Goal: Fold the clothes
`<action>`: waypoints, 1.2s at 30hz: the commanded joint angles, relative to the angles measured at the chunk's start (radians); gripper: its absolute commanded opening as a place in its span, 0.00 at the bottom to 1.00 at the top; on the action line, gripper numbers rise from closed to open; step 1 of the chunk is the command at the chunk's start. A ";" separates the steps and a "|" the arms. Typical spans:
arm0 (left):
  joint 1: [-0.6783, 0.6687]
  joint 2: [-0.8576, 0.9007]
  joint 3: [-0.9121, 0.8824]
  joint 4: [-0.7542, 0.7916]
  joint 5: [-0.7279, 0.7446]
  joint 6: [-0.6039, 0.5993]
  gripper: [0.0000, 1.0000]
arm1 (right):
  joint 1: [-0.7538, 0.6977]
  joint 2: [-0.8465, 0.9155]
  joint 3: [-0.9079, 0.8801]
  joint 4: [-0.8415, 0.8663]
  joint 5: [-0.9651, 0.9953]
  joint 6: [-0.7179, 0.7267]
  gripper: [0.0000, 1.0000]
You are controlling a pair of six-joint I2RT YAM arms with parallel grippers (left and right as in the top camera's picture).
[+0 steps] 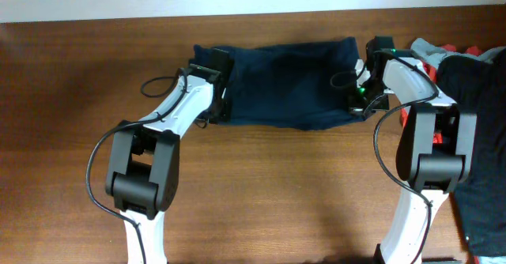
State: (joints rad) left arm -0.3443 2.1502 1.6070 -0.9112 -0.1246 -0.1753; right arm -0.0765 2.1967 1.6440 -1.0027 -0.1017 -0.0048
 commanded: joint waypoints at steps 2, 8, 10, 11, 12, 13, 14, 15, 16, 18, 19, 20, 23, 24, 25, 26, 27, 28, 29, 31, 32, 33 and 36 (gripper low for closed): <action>0.005 -0.126 0.080 0.006 0.001 0.008 0.00 | -0.014 -0.035 0.130 -0.080 -0.108 -0.031 0.04; 0.007 -0.167 0.097 0.094 0.010 0.008 0.00 | 0.027 -0.060 0.271 -0.226 -0.351 -0.074 0.04; 0.009 -0.143 0.093 0.104 0.020 0.009 0.00 | 0.058 -0.056 0.262 -0.211 -0.355 -0.074 0.04; 0.012 -0.126 0.093 0.106 0.026 0.009 0.00 | 0.074 -0.056 0.254 -0.193 -0.355 -0.074 0.04; 0.012 -0.115 0.093 0.106 0.027 0.009 0.00 | 0.084 -0.056 0.248 -0.182 -0.355 -0.074 0.04; 0.015 -0.093 0.093 0.108 0.026 0.009 0.00 | 0.108 -0.056 0.235 -0.154 -0.355 -0.074 0.04; 0.021 -0.069 0.093 0.111 0.026 0.009 0.00 | 0.128 -0.056 0.223 -0.132 -0.355 -0.075 0.04; 0.029 -0.050 0.093 0.112 0.026 0.009 0.00 | 0.145 -0.056 0.211 -0.114 -0.355 -0.081 0.04; 0.035 -0.037 0.093 0.112 0.027 0.009 0.00 | 0.160 -0.054 0.203 -0.103 -0.355 -0.093 0.04; 0.057 -0.007 0.093 0.105 0.040 0.009 0.00 | 0.187 -0.043 0.197 -0.096 -0.345 -0.096 0.04; 0.062 -0.003 0.093 0.102 0.043 0.009 0.00 | 0.195 -0.037 0.196 -0.093 -0.335 -0.096 0.04; 0.072 0.006 0.093 0.096 0.055 0.009 0.00 | 0.205 -0.030 0.195 -0.093 -0.314 -0.096 0.04; 0.089 0.017 0.093 0.089 0.061 0.009 0.00 | 0.224 -0.011 0.189 -0.087 -0.263 -0.096 0.04; 0.093 0.022 0.093 0.090 0.061 0.009 0.00 | 0.233 0.005 0.185 -0.081 -0.240 -0.096 0.04; 0.094 0.025 0.093 0.092 0.061 0.009 0.00 | 0.235 0.015 0.181 -0.075 -0.228 -0.096 0.04; 0.094 0.029 0.093 0.093 0.061 0.009 0.00 | 0.235 0.020 0.175 -0.066 -0.222 -0.096 0.04; 0.094 0.037 0.093 0.097 0.061 0.009 0.00 | 0.234 0.024 0.166 -0.054 -0.216 -0.095 0.04; 0.094 0.044 0.093 0.099 0.061 0.009 0.00 | 0.233 0.024 0.146 -0.028 -0.203 -0.092 0.04; 0.094 0.047 0.093 0.100 0.061 0.009 0.00 | 0.233 0.024 0.134 -0.013 -0.196 -0.092 0.04; 0.094 0.061 0.093 0.111 0.061 0.009 0.00 | 0.233 0.026 0.113 0.013 -0.192 -0.092 0.04; 0.094 0.064 0.093 0.115 0.061 0.009 0.00 | 0.233 0.027 0.105 0.023 -0.192 -0.092 0.04; 0.094 0.068 0.093 0.122 0.061 0.009 0.00 | 0.234 0.031 0.097 0.033 -0.188 -0.092 0.04; 0.094 0.077 0.093 0.130 0.061 0.009 0.00 | 0.233 0.035 0.068 0.055 -0.163 -0.092 0.04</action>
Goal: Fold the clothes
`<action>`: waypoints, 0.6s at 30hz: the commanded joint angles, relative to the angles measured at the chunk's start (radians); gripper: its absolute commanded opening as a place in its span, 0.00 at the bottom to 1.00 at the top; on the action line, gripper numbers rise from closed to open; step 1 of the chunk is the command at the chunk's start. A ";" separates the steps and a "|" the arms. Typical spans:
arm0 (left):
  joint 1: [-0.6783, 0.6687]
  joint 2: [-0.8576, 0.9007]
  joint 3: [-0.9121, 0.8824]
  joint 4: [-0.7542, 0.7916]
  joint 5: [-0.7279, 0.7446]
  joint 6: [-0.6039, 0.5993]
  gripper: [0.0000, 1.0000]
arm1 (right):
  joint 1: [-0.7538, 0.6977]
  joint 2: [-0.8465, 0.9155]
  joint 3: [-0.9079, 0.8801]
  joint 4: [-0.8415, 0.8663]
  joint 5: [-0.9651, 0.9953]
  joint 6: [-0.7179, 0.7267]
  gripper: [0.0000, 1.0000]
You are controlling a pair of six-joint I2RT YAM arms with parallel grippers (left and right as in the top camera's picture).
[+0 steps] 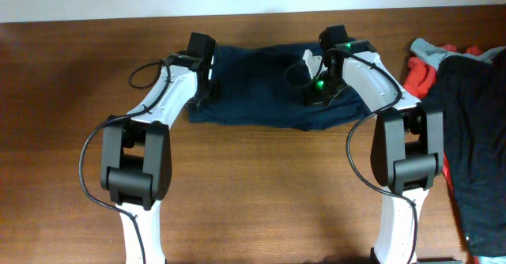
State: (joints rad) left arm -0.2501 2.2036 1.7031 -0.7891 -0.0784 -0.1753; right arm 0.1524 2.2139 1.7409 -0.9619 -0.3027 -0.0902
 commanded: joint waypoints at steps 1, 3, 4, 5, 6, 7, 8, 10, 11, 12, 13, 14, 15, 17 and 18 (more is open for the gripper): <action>0.000 0.029 -0.003 0.008 0.015 0.009 0.00 | 0.005 0.018 -0.052 0.028 0.058 -0.006 0.04; 0.000 0.047 -0.003 0.006 0.014 0.009 0.00 | 0.005 0.018 -0.080 0.032 0.072 -0.006 0.04; 0.000 0.067 -0.003 0.004 0.014 0.009 0.00 | 0.005 0.018 -0.110 0.029 0.072 -0.004 0.04; 0.000 0.074 -0.003 0.003 0.015 0.009 0.00 | 0.005 0.018 -0.121 0.025 0.072 0.002 0.04; 0.000 0.075 -0.003 0.002 0.014 0.009 0.00 | 0.005 0.018 -0.143 0.019 0.072 0.014 0.04; 0.000 0.073 -0.002 -0.002 0.015 0.009 0.00 | 0.005 0.018 -0.158 0.008 0.071 0.028 0.04; 0.000 0.071 -0.002 -0.009 0.015 0.009 0.00 | 0.005 0.018 -0.166 -0.011 0.071 0.035 0.04; 0.000 0.071 -0.002 -0.045 0.015 0.009 0.00 | 0.006 0.018 -0.177 -0.053 0.071 0.047 0.04; 0.001 0.071 -0.002 -0.078 0.013 0.010 0.00 | 0.010 0.018 -0.178 -0.079 0.071 0.047 0.04; 0.001 0.071 -0.002 -0.102 0.011 0.009 0.00 | 0.015 0.018 -0.178 -0.094 0.071 0.047 0.04; 0.002 0.071 -0.002 -0.128 0.011 0.009 0.00 | 0.023 0.018 -0.178 -0.112 0.071 0.047 0.04; 0.003 0.071 -0.002 -0.146 0.011 0.009 0.00 | 0.032 0.018 -0.178 -0.129 0.071 0.047 0.04; 0.002 0.071 -0.002 -0.167 0.011 0.009 0.00 | 0.041 0.018 -0.178 -0.150 0.072 0.047 0.04; 0.002 0.070 -0.002 -0.203 0.012 0.009 0.00 | 0.060 0.018 -0.178 -0.177 0.072 0.051 0.04; 0.002 0.070 -0.002 -0.223 0.012 0.009 0.00 | 0.070 0.018 -0.178 -0.187 0.072 0.066 0.04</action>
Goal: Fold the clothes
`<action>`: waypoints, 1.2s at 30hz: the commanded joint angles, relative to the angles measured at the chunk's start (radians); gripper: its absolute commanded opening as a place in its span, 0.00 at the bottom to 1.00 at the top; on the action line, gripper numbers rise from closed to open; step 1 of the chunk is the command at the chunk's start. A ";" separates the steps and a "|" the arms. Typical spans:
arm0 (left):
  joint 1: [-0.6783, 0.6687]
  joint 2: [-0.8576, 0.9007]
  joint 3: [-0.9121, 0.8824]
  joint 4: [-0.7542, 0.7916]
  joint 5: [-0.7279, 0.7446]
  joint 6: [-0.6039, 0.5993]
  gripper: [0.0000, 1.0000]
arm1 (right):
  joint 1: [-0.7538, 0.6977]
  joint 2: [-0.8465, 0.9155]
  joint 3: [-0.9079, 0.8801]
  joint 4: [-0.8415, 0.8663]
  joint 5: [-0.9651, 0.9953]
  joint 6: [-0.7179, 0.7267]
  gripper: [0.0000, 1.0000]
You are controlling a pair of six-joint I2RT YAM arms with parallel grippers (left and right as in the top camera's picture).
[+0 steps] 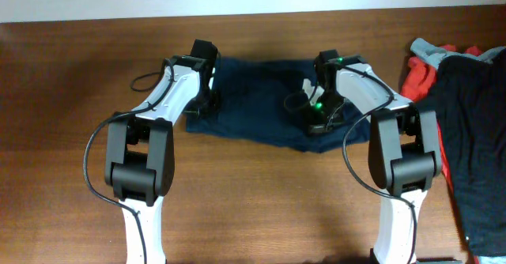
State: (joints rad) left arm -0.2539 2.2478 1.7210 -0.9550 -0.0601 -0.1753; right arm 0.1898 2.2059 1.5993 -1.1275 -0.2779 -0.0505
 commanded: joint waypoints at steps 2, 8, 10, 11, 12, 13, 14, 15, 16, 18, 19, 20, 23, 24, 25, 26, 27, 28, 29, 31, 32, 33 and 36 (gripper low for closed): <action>0.006 0.026 -0.018 -0.084 -0.007 0.009 0.00 | 0.046 0.026 -0.036 -0.029 0.047 0.033 0.04; 0.003 0.020 0.186 -0.231 0.024 0.010 0.00 | 0.052 0.026 -0.013 -0.040 0.047 0.033 0.04; 0.001 0.020 0.258 -0.256 0.032 0.010 0.00 | 0.052 0.026 -0.011 -0.044 0.047 0.033 0.04; 0.000 0.020 0.301 -0.263 0.043 0.010 0.00 | 0.052 0.026 -0.011 -0.046 0.047 0.033 0.04; -0.002 0.020 0.338 -0.265 0.057 0.010 0.00 | 0.052 0.026 -0.011 -0.047 0.047 0.033 0.04; -0.003 0.020 0.369 -0.245 0.079 0.010 0.00 | 0.052 0.026 -0.011 -0.047 0.047 0.033 0.04; -0.003 0.020 0.373 -0.220 0.092 0.010 0.00 | 0.052 0.026 -0.011 -0.047 0.047 0.033 0.04; -0.003 0.021 0.372 -0.201 0.108 0.009 0.00 | 0.052 0.026 -0.011 -0.047 0.047 0.033 0.04; -0.003 0.027 0.372 -0.184 0.135 0.009 0.00 | 0.052 0.026 -0.011 -0.047 0.047 0.033 0.04; -0.003 0.047 0.371 -0.160 0.219 0.009 0.00 | 0.052 0.026 -0.011 -0.043 0.047 0.033 0.04; -0.004 0.058 0.370 -0.153 0.241 0.009 0.00 | 0.052 0.026 -0.011 -0.042 0.047 0.033 0.04; -0.005 0.068 0.370 -0.144 0.260 0.009 0.00 | 0.052 0.026 -0.011 -0.040 0.047 0.033 0.04; -0.006 0.102 0.370 -0.105 0.262 0.009 0.00 | 0.052 0.026 -0.011 -0.040 0.047 0.033 0.04; -0.006 0.119 0.370 -0.076 0.262 0.010 0.00 | 0.052 0.026 -0.011 -0.040 0.047 0.033 0.04; -0.005 0.136 0.370 -0.044 0.253 0.010 0.00 | 0.052 0.026 -0.011 -0.040 0.047 0.033 0.04; -0.004 0.160 0.370 -0.001 0.234 0.010 0.00 | 0.052 0.026 -0.011 -0.039 0.047 0.033 0.04; -0.004 0.170 0.370 0.012 0.216 0.009 0.00 | 0.052 0.026 -0.011 -0.039 0.047 0.033 0.04; -0.004 0.189 0.370 0.029 0.187 0.009 0.00 | 0.052 0.026 -0.011 -0.036 0.047 0.033 0.04; -0.004 0.209 0.370 0.039 0.165 0.009 0.00 | 0.052 0.026 -0.012 -0.035 0.047 0.033 0.04; -0.004 0.248 0.370 0.055 0.133 0.009 0.00 | 0.052 0.026 -0.013 -0.036 0.047 0.033 0.04; -0.003 0.261 0.370 0.058 0.133 0.009 0.00 | 0.052 0.026 -0.013 -0.036 0.047 0.033 0.04; -0.003 0.267 0.370 0.058 0.134 0.009 0.00 | 0.052 0.026 -0.013 -0.036 0.047 0.033 0.04; -0.005 0.259 0.377 0.058 0.142 0.009 0.00 | 0.052 0.025 -0.011 -0.037 0.047 0.033 0.04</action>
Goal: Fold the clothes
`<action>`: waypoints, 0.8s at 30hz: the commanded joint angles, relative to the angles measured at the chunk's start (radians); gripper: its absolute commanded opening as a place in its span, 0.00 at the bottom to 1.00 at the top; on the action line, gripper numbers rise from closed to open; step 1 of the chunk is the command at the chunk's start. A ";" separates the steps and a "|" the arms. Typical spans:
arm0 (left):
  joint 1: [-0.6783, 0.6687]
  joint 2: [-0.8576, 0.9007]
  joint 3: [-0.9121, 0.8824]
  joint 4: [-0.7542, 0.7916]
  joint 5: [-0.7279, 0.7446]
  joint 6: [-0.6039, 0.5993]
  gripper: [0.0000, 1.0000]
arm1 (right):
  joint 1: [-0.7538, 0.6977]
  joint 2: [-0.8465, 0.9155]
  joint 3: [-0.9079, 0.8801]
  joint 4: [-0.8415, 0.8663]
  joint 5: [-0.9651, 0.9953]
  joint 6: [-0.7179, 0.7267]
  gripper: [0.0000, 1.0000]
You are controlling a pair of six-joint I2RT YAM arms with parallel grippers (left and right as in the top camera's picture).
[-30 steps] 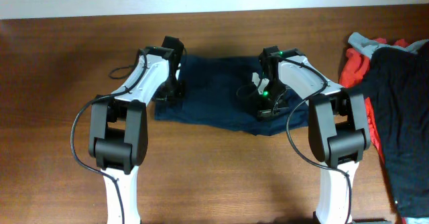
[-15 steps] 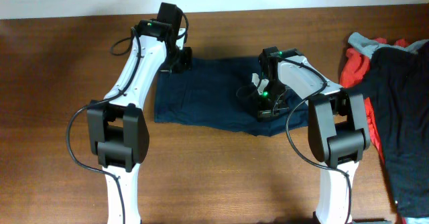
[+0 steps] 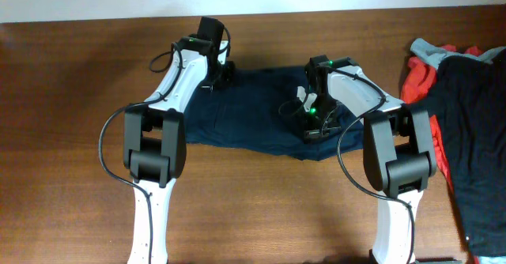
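A dark navy garment [image 3: 253, 114] lies spread across the middle of the table, its front edge bulging toward me. My left gripper [image 3: 222, 69] sits at the garment's far left corner, its fingers too dark against the cloth to read. My right gripper [image 3: 311, 128] is down on the right part of the garment, where the cloth is bunched; the wrist hides its fingers. Only the overhead view is given.
A pile of other clothes lies at the right edge: a black garment [image 3: 482, 130], a red one [image 3: 419, 78] and a grey one [image 3: 431, 49]. Bare wooden table [image 3: 71, 137] lies to the left and in front.
My left gripper has moved from the garment's left side to its far left corner. My right gripper sits a little nearer the front, and the navy cloth reaches further toward the front.
At first both grippers were at the two ends of the wide-spread navy garment. Then the right gripper was further left, over the cloth's right part, and the garment looked narrower. Since then it has sat lower on the table, the left gripper now at the far corner.
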State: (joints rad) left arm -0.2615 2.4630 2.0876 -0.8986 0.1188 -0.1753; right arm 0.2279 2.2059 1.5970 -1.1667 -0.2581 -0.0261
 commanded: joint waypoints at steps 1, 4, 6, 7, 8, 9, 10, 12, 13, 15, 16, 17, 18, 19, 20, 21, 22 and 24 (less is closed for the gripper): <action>0.001 0.038 0.019 0.001 -0.032 0.009 0.00 | 0.014 0.020 0.003 -0.016 0.025 0.009 0.04; 0.002 0.013 0.043 -0.002 -0.029 0.009 0.00 | 0.014 -0.007 0.115 -0.110 0.024 0.008 0.04; 0.002 -0.001 0.043 -0.002 -0.030 0.009 0.00 | 0.014 -0.037 0.212 -0.154 0.024 0.008 0.04; 0.002 -0.004 0.043 -0.003 -0.029 0.009 0.00 | 0.014 -0.049 0.250 -0.162 0.024 0.008 0.04; 0.002 -0.005 0.043 -0.003 -0.029 0.009 0.00 | 0.014 -0.060 0.292 -0.167 0.024 0.008 0.04; 0.002 -0.005 0.043 -0.003 -0.029 0.009 0.00 | 0.014 -0.064 0.318 -0.169 0.023 0.008 0.04; 0.002 -0.005 0.043 -0.004 -0.029 0.009 0.00 | 0.014 -0.066 0.364 -0.168 0.023 0.009 0.04; 0.002 -0.005 0.043 -0.010 -0.029 0.009 0.00 | 0.014 -0.066 0.393 -0.120 0.023 0.031 0.04; 0.002 -0.005 0.043 -0.010 -0.030 0.010 0.00 | 0.014 -0.060 0.388 -0.100 0.023 0.042 0.04; 0.002 -0.005 0.043 -0.010 -0.030 0.010 0.00 | 0.016 -0.040 0.383 -0.063 0.000 0.042 0.04; 0.002 -0.005 0.043 -0.010 -0.030 0.010 0.00 | 0.017 -0.034 0.382 -0.044 -0.016 0.042 0.04; 0.002 -0.005 0.043 -0.010 -0.030 0.010 0.00 | 0.019 -0.021 0.382 -0.013 -0.029 0.043 0.04; 0.002 -0.005 0.043 -0.010 -0.030 0.009 0.00 | 0.019 -0.010 0.382 0.014 -0.031 0.043 0.04; 0.002 -0.005 0.043 -0.010 -0.030 0.009 0.00 | 0.021 -0.005 0.382 0.032 -0.031 0.043 0.04; 0.002 -0.005 0.043 -0.010 -0.030 0.010 0.00 | 0.022 0.007 0.381 0.054 -0.035 0.043 0.04; 0.002 -0.005 0.043 -0.011 -0.030 0.010 0.00 | 0.024 0.014 0.381 0.066 -0.050 0.043 0.04; 0.002 -0.005 0.043 -0.011 -0.030 0.010 0.00 | 0.027 0.028 0.380 0.079 -0.064 0.043 0.04; 0.002 -0.005 0.043 -0.011 -0.030 0.010 0.00 | 0.035 0.052 0.376 0.103 -0.064 0.042 0.04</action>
State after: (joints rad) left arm -0.2615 2.4630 2.1117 -0.9054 0.1001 -0.1753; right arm 0.2409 2.2147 1.9759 -1.0843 -0.2947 0.0074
